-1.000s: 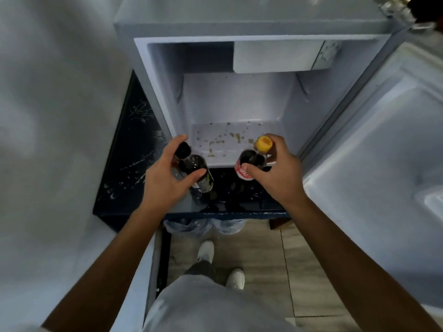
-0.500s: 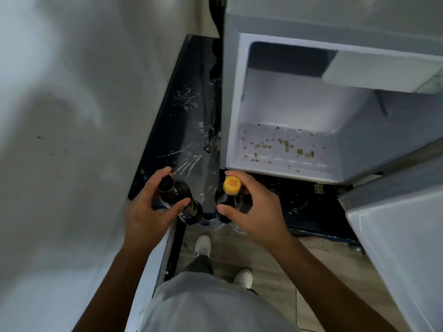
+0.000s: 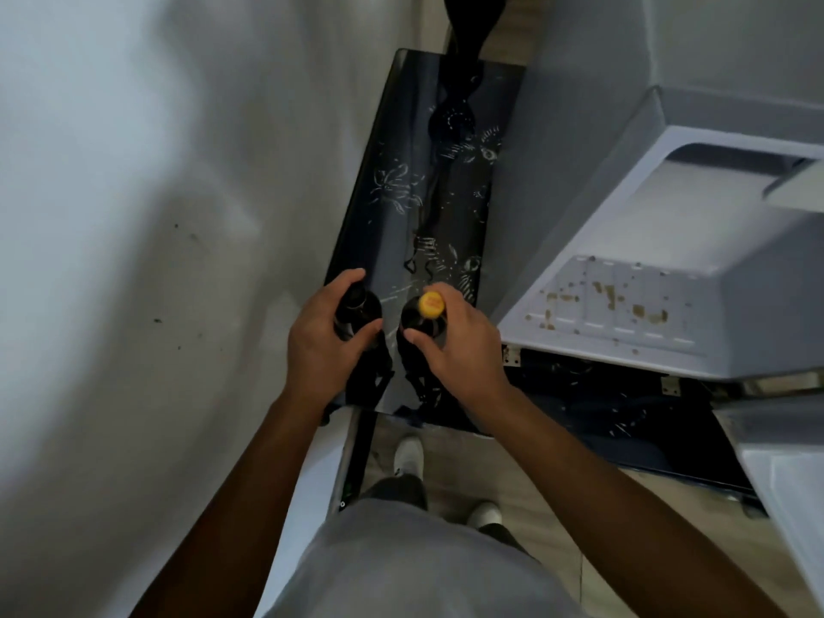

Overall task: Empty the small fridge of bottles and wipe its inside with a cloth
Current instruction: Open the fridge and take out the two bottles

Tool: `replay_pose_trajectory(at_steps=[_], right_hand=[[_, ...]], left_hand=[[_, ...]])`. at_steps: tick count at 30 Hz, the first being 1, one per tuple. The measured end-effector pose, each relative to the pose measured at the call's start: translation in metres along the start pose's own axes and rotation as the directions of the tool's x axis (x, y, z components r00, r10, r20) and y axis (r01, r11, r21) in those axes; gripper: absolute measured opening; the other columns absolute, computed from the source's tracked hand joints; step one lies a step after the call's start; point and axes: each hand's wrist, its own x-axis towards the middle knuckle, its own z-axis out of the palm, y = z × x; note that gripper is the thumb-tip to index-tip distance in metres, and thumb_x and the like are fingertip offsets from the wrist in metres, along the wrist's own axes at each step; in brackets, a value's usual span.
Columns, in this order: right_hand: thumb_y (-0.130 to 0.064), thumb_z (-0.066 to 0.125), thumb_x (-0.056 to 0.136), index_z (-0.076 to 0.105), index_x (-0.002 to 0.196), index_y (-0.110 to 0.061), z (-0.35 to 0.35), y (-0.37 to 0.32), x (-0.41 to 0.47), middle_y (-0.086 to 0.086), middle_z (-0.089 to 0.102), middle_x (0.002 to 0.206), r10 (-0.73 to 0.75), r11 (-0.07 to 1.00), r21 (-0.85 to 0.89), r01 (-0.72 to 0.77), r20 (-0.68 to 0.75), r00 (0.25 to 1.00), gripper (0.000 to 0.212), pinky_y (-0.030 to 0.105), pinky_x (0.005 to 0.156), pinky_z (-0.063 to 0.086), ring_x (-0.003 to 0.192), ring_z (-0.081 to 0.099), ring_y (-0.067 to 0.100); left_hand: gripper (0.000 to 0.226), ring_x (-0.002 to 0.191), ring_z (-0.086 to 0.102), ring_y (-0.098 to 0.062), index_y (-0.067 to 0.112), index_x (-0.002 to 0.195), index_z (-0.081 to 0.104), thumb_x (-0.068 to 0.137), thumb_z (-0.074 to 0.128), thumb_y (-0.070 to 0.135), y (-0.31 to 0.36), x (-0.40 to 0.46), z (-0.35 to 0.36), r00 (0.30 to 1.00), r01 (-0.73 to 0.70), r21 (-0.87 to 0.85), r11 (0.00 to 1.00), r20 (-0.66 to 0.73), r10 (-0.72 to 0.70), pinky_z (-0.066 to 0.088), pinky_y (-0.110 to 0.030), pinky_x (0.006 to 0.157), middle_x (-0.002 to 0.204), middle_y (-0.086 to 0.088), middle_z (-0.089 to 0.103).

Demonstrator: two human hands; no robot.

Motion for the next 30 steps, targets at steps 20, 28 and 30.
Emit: replay_pose_trajectory(at_steps=[20, 28, 30], right_hand=[[-0.032, 0.068, 0.092, 0.036, 0.152, -0.028, 0.008, 0.000, 0.017, -0.001, 0.061, 0.130, -0.101, 0.994, -0.047, 0.100, -0.028, 0.994, 0.068, 0.035, 0.088, 0.053, 0.115, 0.056, 0.020], [-0.028, 0.064, 0.090, 0.021, 0.157, -0.017, -0.012, -0.005, 0.001, 0.006, 0.045, 0.152, -0.101, 0.990, -0.092, 0.103, 0.024, 0.995, 0.080, 0.041, 0.104, 0.047, 0.132, 0.047, 0.026], [-0.028, 0.061, 0.091, 0.030, 0.154, -0.016, -0.023, -0.006, -0.011, 0.007, 0.038, 0.157, -0.142, 0.978, -0.153, 0.143, 0.017, 0.990, 0.071, 0.043, 0.108, 0.043, 0.138, 0.041, 0.027]], left_hand=[[0.070, 0.123, 0.054, -0.015, 0.022, 0.145, 0.046, 0.083, 0.079, 0.024, -0.011, 0.018, 0.014, 0.997, -0.077, 0.129, 0.989, 0.022, 0.075, 0.043, -0.026, 0.102, 0.138, -0.003, 0.058], [0.073, 0.134, 0.044, -0.032, 0.019, 0.146, 0.044, 0.083, 0.076, 0.035, -0.004, 0.009, -0.004, 0.989, -0.146, 0.269, 0.952, 0.049, 0.138, 0.042, -0.049, 0.108, 0.149, -0.014, 0.043], [0.070, 0.138, 0.041, -0.034, 0.014, 0.146, 0.046, 0.086, 0.075, 0.035, 0.003, 0.004, -0.011, 0.979, -0.194, 0.313, 0.930, 0.000, 0.204, 0.039, -0.050, 0.111, 0.153, -0.018, 0.039]])
